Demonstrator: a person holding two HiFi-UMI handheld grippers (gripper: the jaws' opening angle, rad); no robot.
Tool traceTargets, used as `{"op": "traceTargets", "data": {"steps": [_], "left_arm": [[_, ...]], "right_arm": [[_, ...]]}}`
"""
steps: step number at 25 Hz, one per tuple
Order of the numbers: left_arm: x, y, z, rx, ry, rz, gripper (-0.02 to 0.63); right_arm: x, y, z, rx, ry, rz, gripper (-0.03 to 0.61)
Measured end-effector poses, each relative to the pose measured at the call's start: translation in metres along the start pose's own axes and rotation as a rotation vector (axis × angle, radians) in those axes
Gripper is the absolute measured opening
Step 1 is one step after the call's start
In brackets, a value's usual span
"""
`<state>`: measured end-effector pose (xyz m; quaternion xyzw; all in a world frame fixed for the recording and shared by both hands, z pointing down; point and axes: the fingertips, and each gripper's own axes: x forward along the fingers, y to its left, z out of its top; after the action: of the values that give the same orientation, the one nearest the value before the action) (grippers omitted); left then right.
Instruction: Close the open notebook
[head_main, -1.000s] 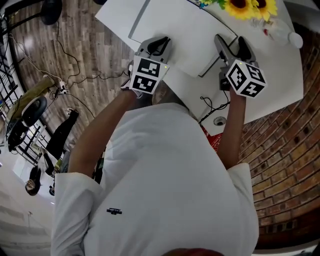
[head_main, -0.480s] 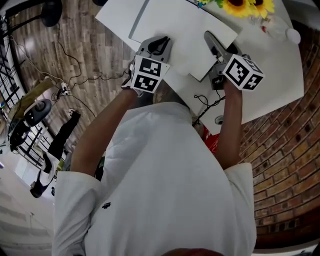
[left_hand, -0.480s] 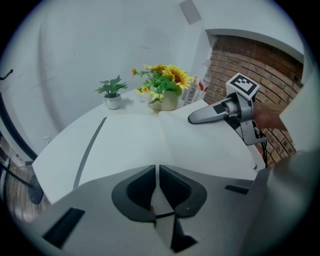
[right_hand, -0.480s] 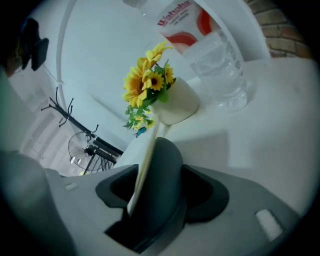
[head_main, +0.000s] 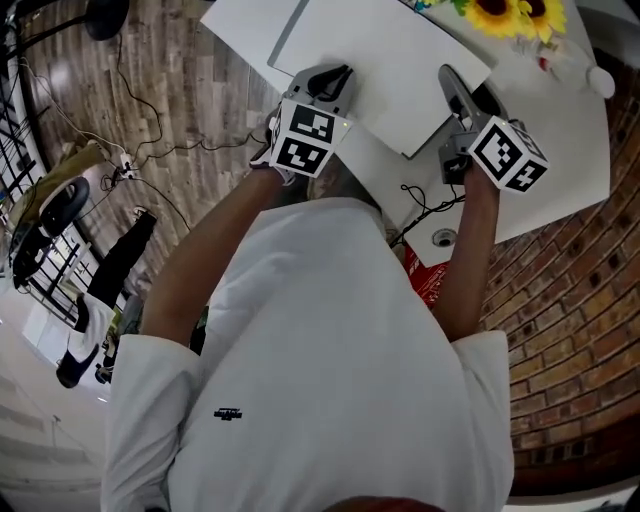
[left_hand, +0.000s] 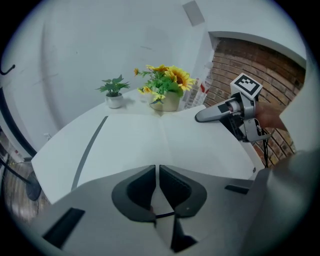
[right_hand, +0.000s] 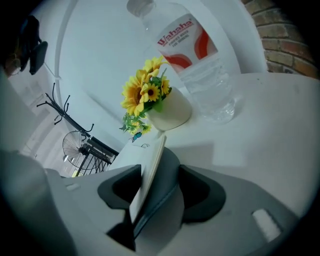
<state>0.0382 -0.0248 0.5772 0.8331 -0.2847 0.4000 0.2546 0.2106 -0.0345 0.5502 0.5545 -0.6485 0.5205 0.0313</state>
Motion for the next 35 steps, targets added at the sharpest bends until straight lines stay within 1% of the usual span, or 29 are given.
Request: {"op": "traceTargets", "data": {"steps": [4,11,13,18,23,28,31,35], "left_arm": [[-0.003,0.001,0.0,-0.016,0.01,-0.002,0.031],[-0.001,0.002,0.002,-0.056,0.025,-0.017,0.029],[0.0,0.002,0.002,-0.057,0.037,-0.024,0.029],[-0.004,0.002,0.002,-0.028,0.073,-0.042,0.023],[-0.013,0.013,0.01,-0.039,0.047,-0.024,0.02],[-0.025,0.021,0.003,-0.061,0.058,-0.018,0.02],[-0.028,0.023,0.003,-0.069,0.054,-0.02,0.02],[-0.033,0.032,-0.002,-0.082,0.045,-0.002,0.02]], "right_arm": [[-0.01,0.004,0.009,-0.007,-0.045,-0.031,0.226],[-0.015,0.024,0.021,-0.017,-0.079,-0.031,0.181],[-0.016,0.026,0.022,-0.025,-0.081,-0.036,0.178],[-0.019,0.039,0.025,-0.035,-0.083,-0.043,0.175],[-0.018,0.055,0.036,0.008,-0.091,-0.027,0.172],[-0.02,0.069,0.042,0.023,-0.098,-0.026,0.169],[-0.021,0.076,0.05,-0.028,-0.088,-0.068,0.165],[-0.015,0.08,0.05,-0.145,-0.051,-0.15,0.158]]}}
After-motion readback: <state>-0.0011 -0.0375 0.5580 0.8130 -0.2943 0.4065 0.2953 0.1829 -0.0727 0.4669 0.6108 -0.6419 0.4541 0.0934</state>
